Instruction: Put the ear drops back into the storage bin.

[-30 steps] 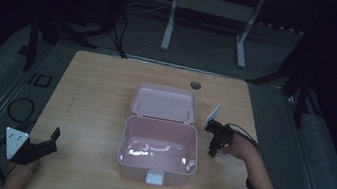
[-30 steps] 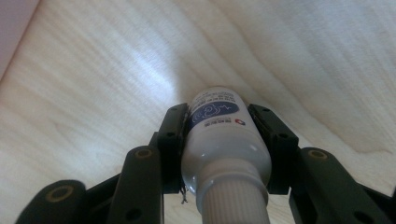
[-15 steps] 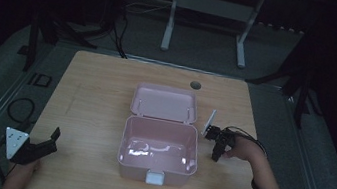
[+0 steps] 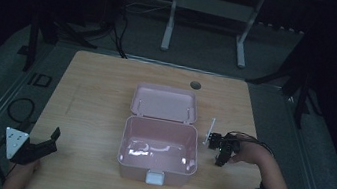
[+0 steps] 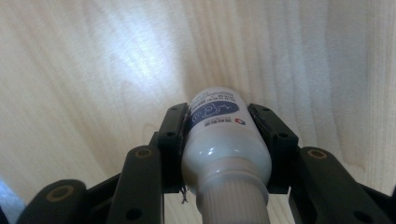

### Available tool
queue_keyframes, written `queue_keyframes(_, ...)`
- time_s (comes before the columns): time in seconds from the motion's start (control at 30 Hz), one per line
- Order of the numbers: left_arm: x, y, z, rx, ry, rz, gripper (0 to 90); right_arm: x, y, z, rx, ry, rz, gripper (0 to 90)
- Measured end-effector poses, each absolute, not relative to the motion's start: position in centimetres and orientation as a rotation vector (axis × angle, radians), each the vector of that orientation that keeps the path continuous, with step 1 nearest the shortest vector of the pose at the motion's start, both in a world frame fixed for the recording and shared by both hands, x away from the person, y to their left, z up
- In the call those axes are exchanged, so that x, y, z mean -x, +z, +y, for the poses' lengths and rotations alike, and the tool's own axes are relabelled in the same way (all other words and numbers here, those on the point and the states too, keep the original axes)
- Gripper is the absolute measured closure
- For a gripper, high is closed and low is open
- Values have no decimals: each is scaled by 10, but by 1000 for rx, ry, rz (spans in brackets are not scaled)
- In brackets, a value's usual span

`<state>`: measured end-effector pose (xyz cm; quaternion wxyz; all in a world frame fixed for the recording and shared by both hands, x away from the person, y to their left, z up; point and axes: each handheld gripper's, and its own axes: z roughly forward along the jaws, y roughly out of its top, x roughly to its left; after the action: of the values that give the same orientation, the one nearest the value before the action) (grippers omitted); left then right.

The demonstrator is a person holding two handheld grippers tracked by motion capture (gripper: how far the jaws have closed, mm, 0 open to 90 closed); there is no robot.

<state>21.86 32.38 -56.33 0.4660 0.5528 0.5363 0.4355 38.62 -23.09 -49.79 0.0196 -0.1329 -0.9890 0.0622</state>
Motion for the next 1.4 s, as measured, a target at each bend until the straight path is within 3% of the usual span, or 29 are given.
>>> queue_keyframes(0.73,-219,-563,324,-1362,1064,1320,10,-341,-489,-237,-83,166,-3139,596)
queue_keyframes(1.4,-219,-563,324,-1360,1068,1321,10,-331,-466,-223,-125,339,-3092,597)
